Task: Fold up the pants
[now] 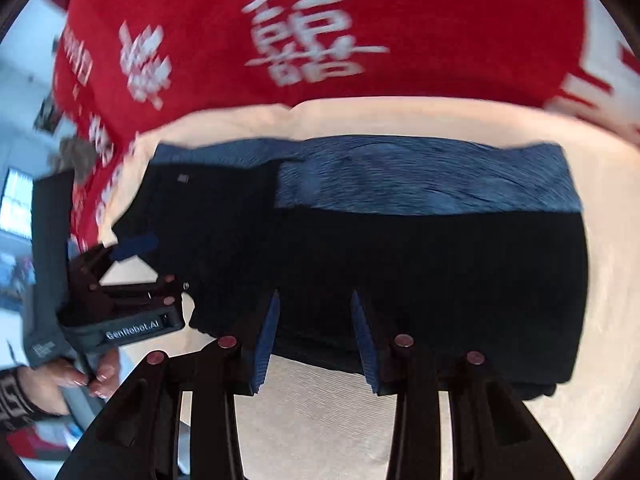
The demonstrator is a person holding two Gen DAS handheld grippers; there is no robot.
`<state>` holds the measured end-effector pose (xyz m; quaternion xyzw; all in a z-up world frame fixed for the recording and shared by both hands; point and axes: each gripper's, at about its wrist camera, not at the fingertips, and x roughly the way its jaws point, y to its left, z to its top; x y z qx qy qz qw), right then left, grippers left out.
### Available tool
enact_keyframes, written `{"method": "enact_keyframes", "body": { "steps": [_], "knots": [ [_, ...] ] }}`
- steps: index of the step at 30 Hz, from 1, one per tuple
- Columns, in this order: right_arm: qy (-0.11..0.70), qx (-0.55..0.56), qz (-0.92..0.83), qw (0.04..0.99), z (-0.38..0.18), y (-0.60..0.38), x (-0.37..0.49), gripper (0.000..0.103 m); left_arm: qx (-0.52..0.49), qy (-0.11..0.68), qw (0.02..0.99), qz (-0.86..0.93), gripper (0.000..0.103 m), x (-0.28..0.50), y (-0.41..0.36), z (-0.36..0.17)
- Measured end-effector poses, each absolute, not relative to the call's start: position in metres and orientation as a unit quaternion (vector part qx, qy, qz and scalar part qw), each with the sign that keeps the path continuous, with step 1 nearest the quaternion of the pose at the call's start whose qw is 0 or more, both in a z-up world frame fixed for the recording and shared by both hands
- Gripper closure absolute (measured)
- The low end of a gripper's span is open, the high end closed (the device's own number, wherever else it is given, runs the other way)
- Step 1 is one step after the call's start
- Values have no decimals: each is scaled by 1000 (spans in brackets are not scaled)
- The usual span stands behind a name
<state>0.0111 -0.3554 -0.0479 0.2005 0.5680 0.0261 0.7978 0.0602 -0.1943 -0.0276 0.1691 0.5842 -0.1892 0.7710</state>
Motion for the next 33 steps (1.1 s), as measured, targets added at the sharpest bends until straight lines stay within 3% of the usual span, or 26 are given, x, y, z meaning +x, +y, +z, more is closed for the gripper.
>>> {"method": "enact_keyframes", "body": {
  "steps": [6,11,22,33],
  "knots": [
    [578,60,63,811,-49,-298,20,60,143,595,771,-174,7,61,-176,-37],
    [619,177,36,764,-86,-308,40,57,127,608,768,-159,7,65,-166,-45],
    [629,150,28,762,-71,-300,32,57,95,628,761,-129,7,72,-139,-51],
    [644,142,-4,752,-71,-289,39,48,59,632,765,-111,7,88,-110,-54]
  ]
}}
